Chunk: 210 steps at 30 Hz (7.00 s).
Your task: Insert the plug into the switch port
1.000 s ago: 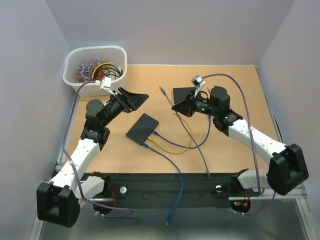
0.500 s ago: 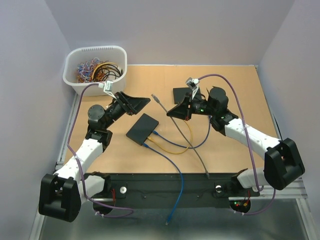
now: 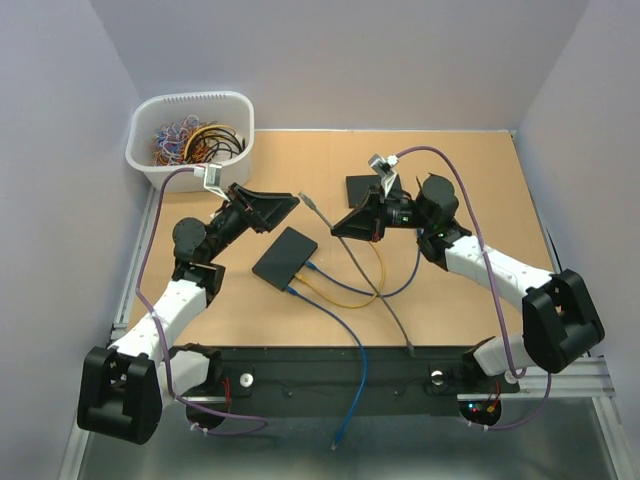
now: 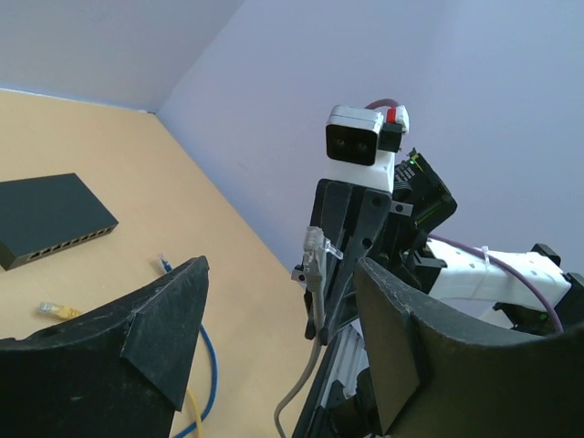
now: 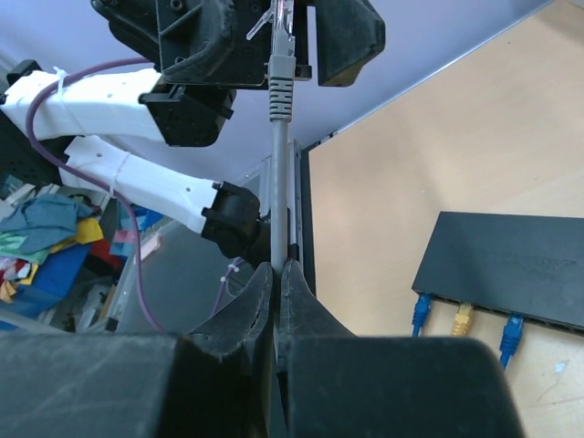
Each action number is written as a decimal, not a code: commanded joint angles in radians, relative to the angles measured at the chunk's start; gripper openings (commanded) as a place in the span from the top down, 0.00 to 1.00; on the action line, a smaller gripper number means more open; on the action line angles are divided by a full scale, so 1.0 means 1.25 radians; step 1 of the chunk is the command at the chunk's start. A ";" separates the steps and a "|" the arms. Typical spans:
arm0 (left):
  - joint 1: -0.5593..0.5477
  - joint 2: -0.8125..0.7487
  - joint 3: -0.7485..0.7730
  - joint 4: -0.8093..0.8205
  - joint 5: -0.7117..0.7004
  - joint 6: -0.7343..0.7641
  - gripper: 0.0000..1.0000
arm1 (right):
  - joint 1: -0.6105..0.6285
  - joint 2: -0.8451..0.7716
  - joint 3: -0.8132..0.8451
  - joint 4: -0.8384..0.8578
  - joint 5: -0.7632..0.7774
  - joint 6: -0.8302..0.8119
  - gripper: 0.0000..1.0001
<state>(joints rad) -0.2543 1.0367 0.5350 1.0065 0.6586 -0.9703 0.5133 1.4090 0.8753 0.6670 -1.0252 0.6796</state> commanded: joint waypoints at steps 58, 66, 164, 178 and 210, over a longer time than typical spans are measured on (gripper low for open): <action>-0.015 -0.021 0.001 0.034 0.024 0.007 0.76 | 0.052 0.082 -0.028 0.287 0.018 0.175 0.99; -0.026 -0.013 0.021 -0.009 0.024 0.022 1.00 | 0.062 0.093 -0.024 0.314 0.024 0.195 0.99; -0.027 0.267 0.247 -0.505 -0.138 0.192 0.32 | -0.025 0.078 0.116 -0.547 0.868 -0.346 0.99; -0.075 0.620 0.500 -0.452 -0.183 0.222 0.40 | -0.203 0.316 0.258 -0.561 1.072 -0.353 1.00; -0.139 0.886 0.643 -0.399 -0.131 0.214 0.44 | -0.178 0.669 0.582 -0.605 0.783 -0.323 1.00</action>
<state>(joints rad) -0.4309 2.2372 1.4109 0.4484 0.4751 -0.7059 0.2218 2.2021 1.5635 -0.0738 0.0517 0.2668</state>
